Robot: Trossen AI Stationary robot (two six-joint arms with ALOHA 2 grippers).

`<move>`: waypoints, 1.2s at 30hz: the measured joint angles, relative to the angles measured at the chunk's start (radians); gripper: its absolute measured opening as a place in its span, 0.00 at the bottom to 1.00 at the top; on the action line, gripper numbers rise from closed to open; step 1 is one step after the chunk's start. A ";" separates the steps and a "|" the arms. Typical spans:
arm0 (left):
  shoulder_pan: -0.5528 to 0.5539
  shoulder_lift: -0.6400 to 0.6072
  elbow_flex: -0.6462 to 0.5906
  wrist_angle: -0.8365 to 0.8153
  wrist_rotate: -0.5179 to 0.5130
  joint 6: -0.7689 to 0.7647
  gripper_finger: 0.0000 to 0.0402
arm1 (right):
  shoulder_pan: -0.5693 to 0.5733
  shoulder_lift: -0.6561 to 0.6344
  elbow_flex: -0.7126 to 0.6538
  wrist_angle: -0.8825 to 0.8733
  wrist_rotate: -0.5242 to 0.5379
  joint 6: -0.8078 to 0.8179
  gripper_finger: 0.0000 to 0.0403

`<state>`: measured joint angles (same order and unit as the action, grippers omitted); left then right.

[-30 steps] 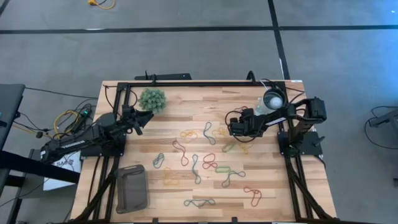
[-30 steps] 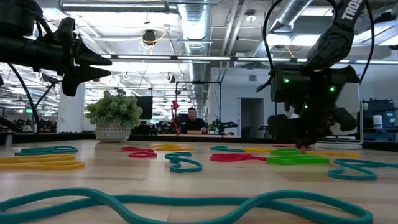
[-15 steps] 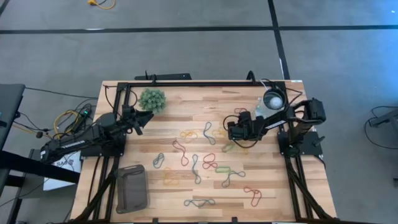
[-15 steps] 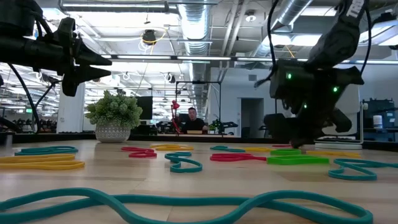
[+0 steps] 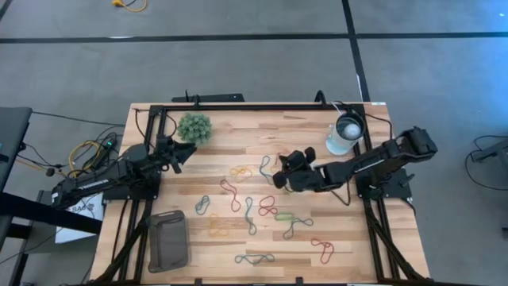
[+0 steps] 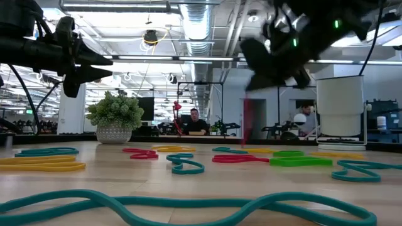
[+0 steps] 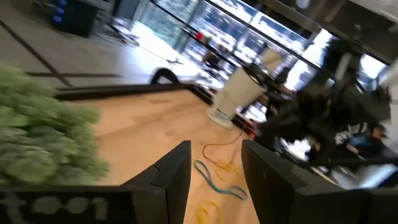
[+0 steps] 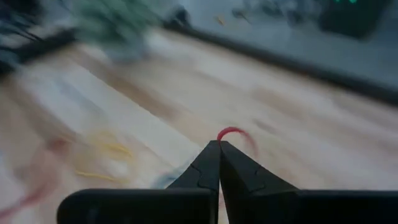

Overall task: Pick and place items into bin
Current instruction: Put red rubber band into the black bin

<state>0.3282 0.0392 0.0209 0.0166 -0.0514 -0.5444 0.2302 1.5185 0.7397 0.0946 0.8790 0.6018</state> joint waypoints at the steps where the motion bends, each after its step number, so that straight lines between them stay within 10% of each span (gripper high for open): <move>1: -0.008 0.000 -0.002 0.006 0.018 0.000 0.33 | 0.007 -0.010 0.005 0.041 0.002 -0.051 0.00; 16: -0.193 0.108 0.074 0.386 0.023 0.186 0.33 | -0.084 -0.046 0.043 0.191 -0.199 -0.325 0.00; 27: -0.224 0.695 0.628 0.019 -0.088 0.456 0.33 | -0.106 -0.045 0.043 0.288 -0.341 -0.386 0.00; 36: -0.232 1.165 0.644 0.427 0.000 0.533 0.33 | -0.106 -0.045 0.043 0.304 -0.436 -0.401 0.00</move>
<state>0.0962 1.2046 0.6649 0.4433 -0.0518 -0.0113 0.1238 1.4734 0.7830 0.3981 0.4427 0.2004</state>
